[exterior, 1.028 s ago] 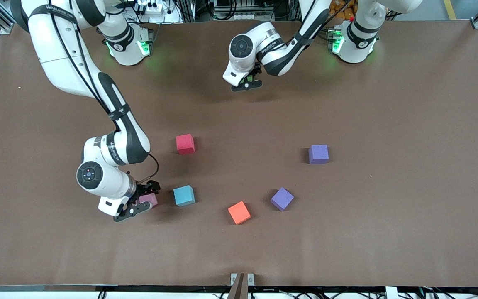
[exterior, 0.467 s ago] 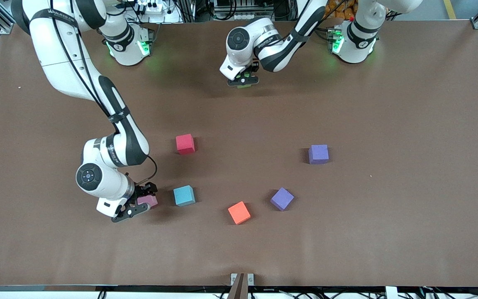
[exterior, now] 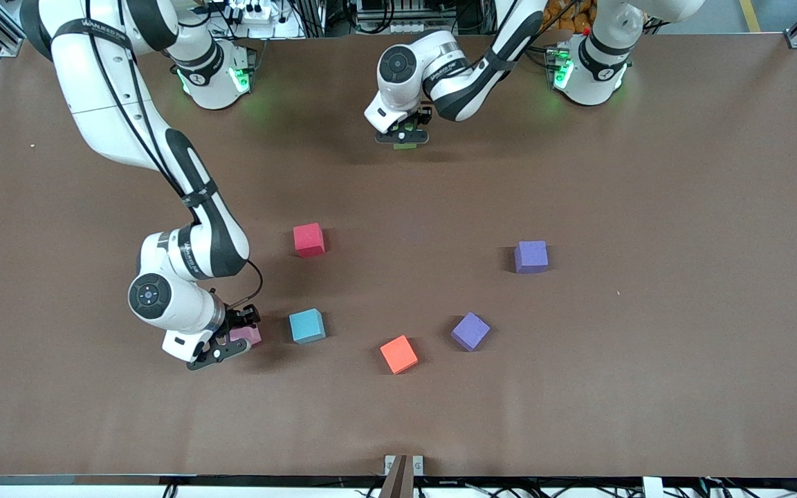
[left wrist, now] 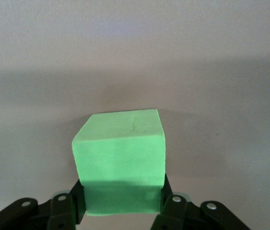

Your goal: Arrange blocks into number 1

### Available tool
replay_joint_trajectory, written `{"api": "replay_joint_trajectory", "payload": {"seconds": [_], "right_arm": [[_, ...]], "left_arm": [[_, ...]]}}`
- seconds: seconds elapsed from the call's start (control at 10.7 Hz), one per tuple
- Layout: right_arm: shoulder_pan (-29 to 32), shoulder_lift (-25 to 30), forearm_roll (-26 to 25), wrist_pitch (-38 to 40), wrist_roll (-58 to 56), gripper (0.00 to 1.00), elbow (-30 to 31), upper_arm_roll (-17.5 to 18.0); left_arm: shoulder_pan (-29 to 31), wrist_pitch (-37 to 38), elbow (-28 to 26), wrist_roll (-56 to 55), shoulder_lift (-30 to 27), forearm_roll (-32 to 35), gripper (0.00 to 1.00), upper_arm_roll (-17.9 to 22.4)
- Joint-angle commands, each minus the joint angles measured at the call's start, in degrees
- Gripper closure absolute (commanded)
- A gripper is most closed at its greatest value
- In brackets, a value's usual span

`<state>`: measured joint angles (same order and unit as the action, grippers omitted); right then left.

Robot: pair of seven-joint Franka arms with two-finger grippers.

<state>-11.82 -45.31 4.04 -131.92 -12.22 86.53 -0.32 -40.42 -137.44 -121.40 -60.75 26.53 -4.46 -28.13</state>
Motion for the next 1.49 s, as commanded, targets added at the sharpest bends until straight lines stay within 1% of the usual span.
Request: {"api": "replay_joint_trajectory", "payload": {"seconds": [0.0, 0.09, 0.19, 0.28, 0.37, 0.56, 0.65, 0.75, 0.93, 1.12, 1.21, 1.4], "right_arm": [[-0.66, 0.39, 1.15, 0.08, 2.8, 0.49, -0.48, -0.56], [-0.92, 0.74, 1.15, 0.09, 3.69, 0.5, -0.48, -0.56], [-1.01, 0.92, 1.15, 0.09, 3.7, 0.5, -0.57, -0.65], [-1.45, 1.62, 1.15, 0.09, 3.78, 0.5, -0.48, -1.34], [-1.97, 2.5, 1.15, 0.17, 4.31, 0.5, -0.39, -1.7], [-2.5, 5.04, 1.15, 0.52, 9.38, 0.5, 0.48, -1.7], [-2.85, 6.62, 1.15, 0.44, 10.28, 0.5, 1.88, -1.79], [-2.86, 8.29, 1.06, 0.52, 11.51, 0.5, 3.28, -1.79], [-3.29, 12.68, 1.06, 0.52, 13.96, 0.5, 7.76, -1.79], [-4.52, 16.81, 1.06, 0.79, 17.74, 0.5, 12.16, -1.79], [-6.01, 18.31, 1.06, 1.66, 20.45, 0.5, 13.92, -1.79], [-12.32, 20.25, 1.06, 2.89, 29.75, 0.5, 16.73, -1.79]], "left_arm": [[0.25, -0.38, -0.33, 0.63, -0.69, 2.43, 0.4, -0.09], [0.6, -0.38, -0.24, 0.63, -0.69, 2.52, 0.37, -0.09], [0.78, -0.38, -0.06, 0.63, -0.6, 2.53, 0.25, -0.09], [0.87, -0.38, -0.06, 0.54, -0.6, 2.53, 0.0, 0.26], [0.96, -0.38, 0.02, 0.11, -0.69, 2.53, 0.0, 0.26], [1.92, -0.29, 0.72, -0.42, -1.65, 2.53, 0.0, 0.35], [2.36, 0.23, 1.77, -1.12, -2.61, 2.44, 0.0, 0.35], [4.02, 1.11, 2.22, -1.91, -4.54, 2.44, 0.0, 0.44], [8.32, 2.87, 2.75, -2.01, -9.63, 2.44, 0.0, 1.22], [14.55, 4.62, 3.97, -0.87, -14.2, 2.53, 0.0, 2.1], [17.28, 6.29, 4.59, -0.17, -15.96, 2.79, 0.0, 2.72], [22.99, 6.57, 5.82, 6.39, -18.34, 3.05, 0.0, 5.44]]}}
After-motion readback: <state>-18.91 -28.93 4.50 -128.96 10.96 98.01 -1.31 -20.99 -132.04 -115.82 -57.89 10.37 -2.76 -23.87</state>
